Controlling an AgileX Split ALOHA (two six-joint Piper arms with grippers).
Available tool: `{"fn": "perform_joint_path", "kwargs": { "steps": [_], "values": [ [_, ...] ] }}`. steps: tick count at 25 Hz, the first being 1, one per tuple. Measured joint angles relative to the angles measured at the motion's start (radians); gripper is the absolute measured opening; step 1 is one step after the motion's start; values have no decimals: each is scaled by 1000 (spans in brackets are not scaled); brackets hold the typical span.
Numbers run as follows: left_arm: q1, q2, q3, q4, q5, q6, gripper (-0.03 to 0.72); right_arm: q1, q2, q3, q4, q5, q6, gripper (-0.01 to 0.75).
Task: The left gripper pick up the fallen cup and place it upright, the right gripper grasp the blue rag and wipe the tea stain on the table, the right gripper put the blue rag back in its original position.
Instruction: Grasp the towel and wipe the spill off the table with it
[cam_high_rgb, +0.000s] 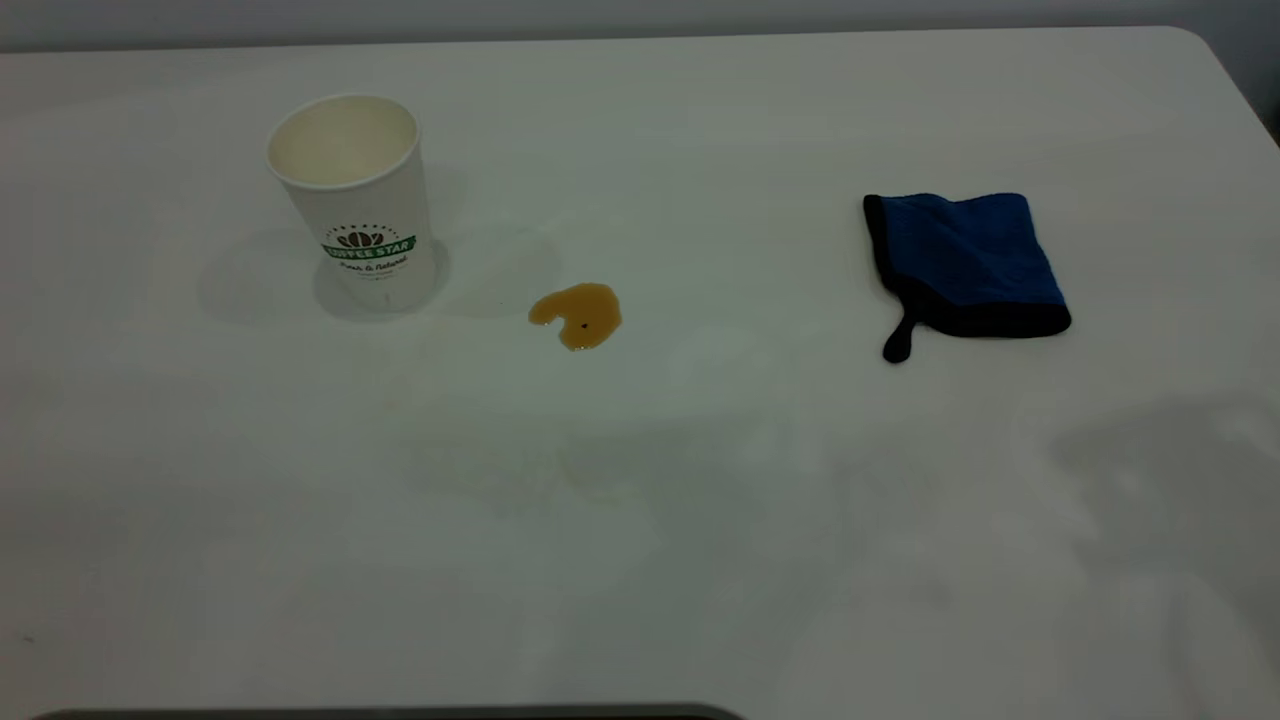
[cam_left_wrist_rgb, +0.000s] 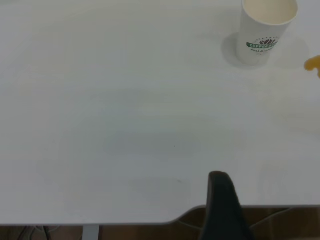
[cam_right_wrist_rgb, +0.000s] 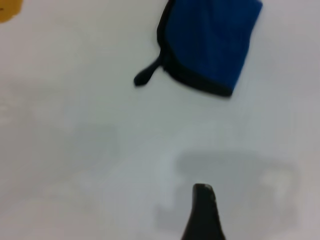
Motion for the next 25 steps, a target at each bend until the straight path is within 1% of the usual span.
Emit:
{"fn": "perform_joint_path", "kwargs": {
  "steps": [3,6,10,15,20,25],
  "values": [
    [0,0,0,0,0,0,515,62,190,-107,30,-78,-90,632],
    [0,0,0,0,0,0,515,107,367,-225,60,-101,-135,627],
    [0,0,0,0,0,-1,515,107,571,-362,66,-110,-173,621],
    [0,0,0,0,0,-2,515,88,756,-491,67,-131,-214,611],
    [0,-1,0,-1,0,-2,515,77,889,-586,69,-203,-222,600],
    [0,-1,0,-1,0,-2,515,76,995,-640,70,-219,-223,596]
  ]
}}
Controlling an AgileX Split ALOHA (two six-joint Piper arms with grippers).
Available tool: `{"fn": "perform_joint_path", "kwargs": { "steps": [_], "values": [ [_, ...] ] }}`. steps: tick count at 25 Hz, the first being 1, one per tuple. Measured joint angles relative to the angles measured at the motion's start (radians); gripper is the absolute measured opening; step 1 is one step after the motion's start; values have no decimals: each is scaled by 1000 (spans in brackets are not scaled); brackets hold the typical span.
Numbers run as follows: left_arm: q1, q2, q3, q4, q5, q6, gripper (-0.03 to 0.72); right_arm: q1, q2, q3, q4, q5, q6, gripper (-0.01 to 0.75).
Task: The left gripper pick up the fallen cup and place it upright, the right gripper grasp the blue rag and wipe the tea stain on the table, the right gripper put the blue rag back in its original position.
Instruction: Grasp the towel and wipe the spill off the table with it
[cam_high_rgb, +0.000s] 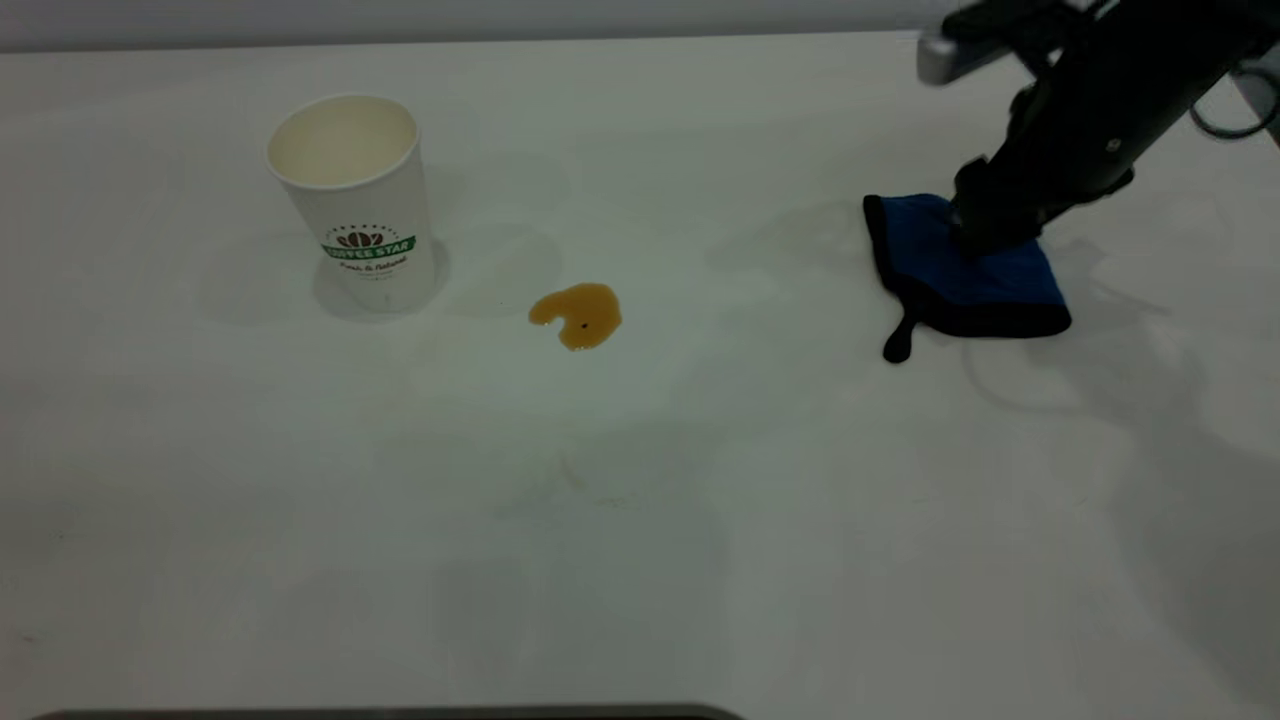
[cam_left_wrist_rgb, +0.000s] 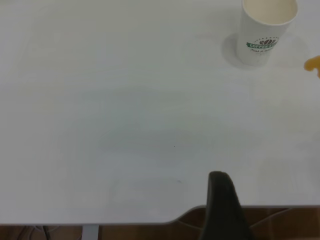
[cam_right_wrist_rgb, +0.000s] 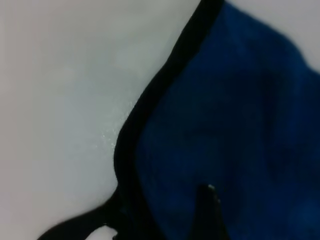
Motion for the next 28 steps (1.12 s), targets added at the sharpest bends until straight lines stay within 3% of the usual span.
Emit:
{"fn": "perform_joint_path", "kwargs": {
  "steps": [7,10,13,15,28],
  "values": [
    [0,0,0,0,0,0,515,0,68,-22,19,-34,-15,558],
    [0,0,0,0,0,0,515,1,72,-26,39,-32,-17,404],
    [0,0,0,0,0,0,515,14,74,-32,40,-36,-19,127],
    [0,0,0,0,0,0,515,27,78,-49,37,-33,-23,45],
    [0,0,0,0,0,2,515,258,231,-433,42,130,-23,32]
  ]
}}
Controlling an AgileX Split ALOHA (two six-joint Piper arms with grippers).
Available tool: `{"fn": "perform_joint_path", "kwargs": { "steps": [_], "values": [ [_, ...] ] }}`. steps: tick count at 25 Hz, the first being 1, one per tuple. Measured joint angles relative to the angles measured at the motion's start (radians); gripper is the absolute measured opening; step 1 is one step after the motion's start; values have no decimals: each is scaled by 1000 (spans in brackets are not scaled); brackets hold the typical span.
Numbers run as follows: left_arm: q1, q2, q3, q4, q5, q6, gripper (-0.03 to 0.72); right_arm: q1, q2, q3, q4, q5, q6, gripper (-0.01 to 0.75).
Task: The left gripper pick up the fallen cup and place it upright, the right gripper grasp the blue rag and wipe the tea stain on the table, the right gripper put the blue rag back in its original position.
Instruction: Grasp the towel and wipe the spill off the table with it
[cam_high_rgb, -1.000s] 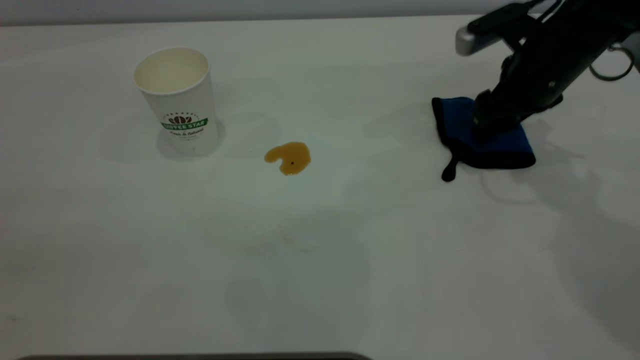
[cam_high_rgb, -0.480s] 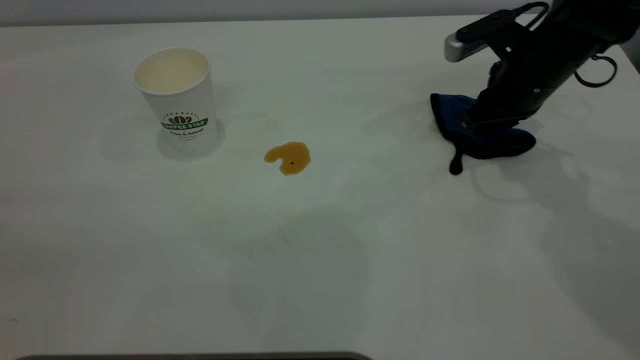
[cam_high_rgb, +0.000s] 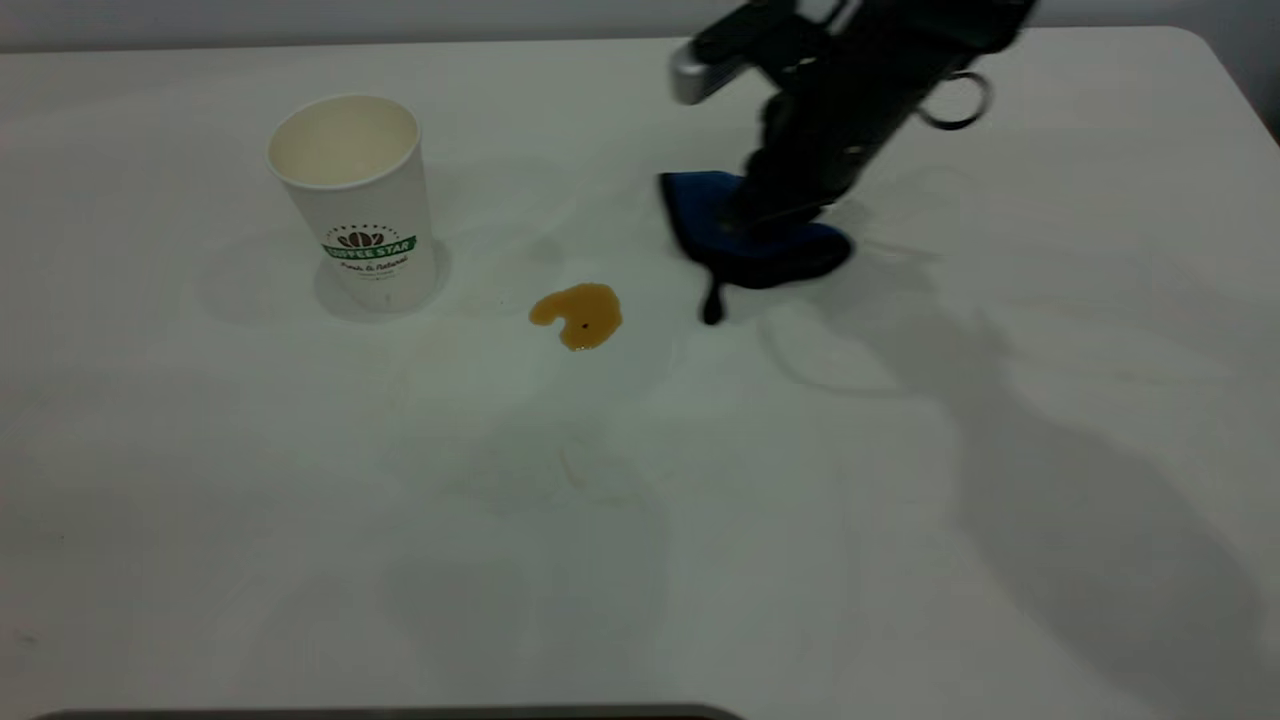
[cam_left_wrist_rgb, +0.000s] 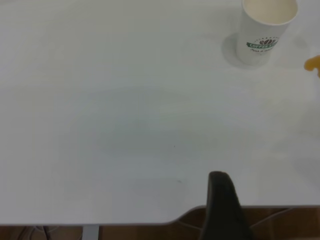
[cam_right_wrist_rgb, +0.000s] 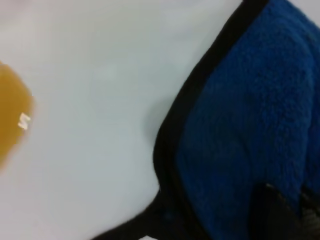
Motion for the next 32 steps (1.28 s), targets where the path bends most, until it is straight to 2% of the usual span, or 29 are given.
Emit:
{"fn": "perform_joint_path", "kwargs": {
  "steps": [5,12,15,19,21,23,28,30,32],
  "values": [
    [0,0,0,0,0,-1,515,72,56,-121,18,60,0,32],
    [0,0,0,0,0,-1,515,167,64,-140,70,124,0,32],
    [0,0,0,0,0,-1,515,191,64,-144,69,206,0,32],
    [0,0,0,0,0,-1,515,192,56,-147,-14,371,16,32],
    [0,0,0,0,0,-1,515,189,53,-150,-99,406,93,32],
    [0,0,0,0,0,-1,515,182,47,-152,-230,404,242,32],
    [0,0,0,0,0,-2,515,145,46,-164,-585,280,663,32],
    [0,0,0,0,0,-3,515,139,52,-177,-652,238,755,32],
    [0,0,0,0,0,-3,515,140,59,-187,-648,214,771,32]
  ]
}}
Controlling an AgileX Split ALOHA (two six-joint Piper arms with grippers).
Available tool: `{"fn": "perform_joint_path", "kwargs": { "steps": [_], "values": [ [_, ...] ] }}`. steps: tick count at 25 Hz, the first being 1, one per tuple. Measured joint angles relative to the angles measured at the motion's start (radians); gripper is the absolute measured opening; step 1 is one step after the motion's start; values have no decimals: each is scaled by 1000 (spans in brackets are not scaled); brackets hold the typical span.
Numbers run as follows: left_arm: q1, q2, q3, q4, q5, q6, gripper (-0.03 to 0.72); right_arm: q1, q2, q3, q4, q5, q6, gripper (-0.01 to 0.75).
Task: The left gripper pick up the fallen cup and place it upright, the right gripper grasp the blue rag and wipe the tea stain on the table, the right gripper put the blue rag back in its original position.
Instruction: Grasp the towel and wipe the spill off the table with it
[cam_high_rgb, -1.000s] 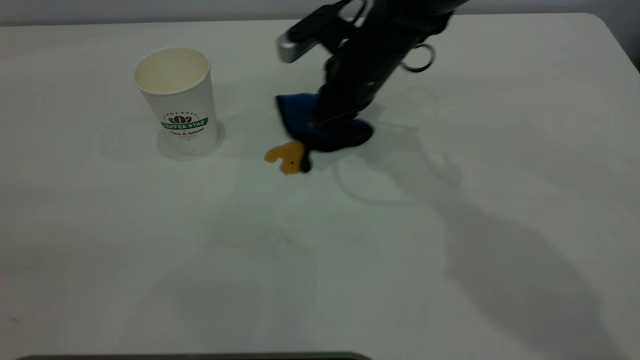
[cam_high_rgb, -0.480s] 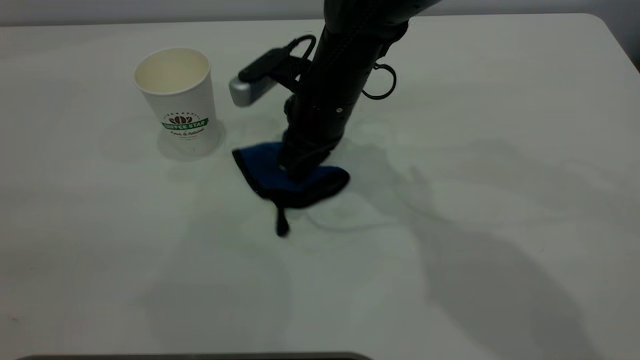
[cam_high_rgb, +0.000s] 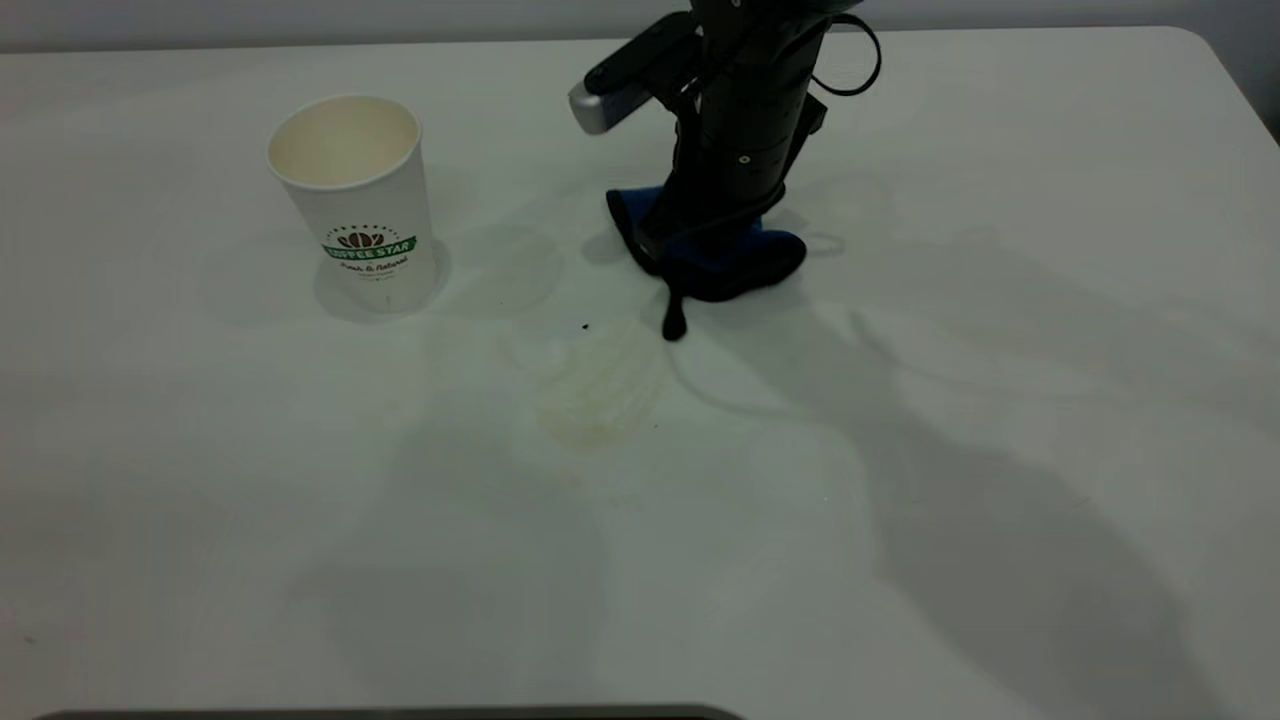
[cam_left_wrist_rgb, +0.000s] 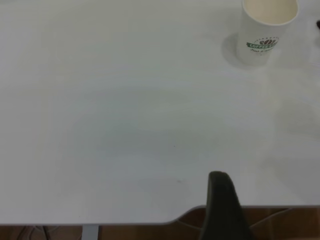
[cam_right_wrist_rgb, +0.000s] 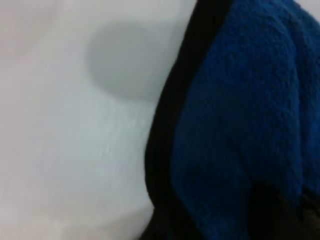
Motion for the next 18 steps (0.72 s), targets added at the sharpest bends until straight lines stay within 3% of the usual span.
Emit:
{"fn": "perform_joint_path", "kwargs": {
  "steps": [3,6,12,18],
  "values": [
    [0,0,0,0,0,0,515,9,2,-7,110,-5,-65,32],
    [0,0,0,0,0,0,515,25,2,-8,316,25,-256,32],
    [0,0,0,0,0,0,515,32,4,-8,673,275,-602,32],
    [0,0,0,0,0,0,515,35,5,-8,614,525,-587,32]
  ]
}}
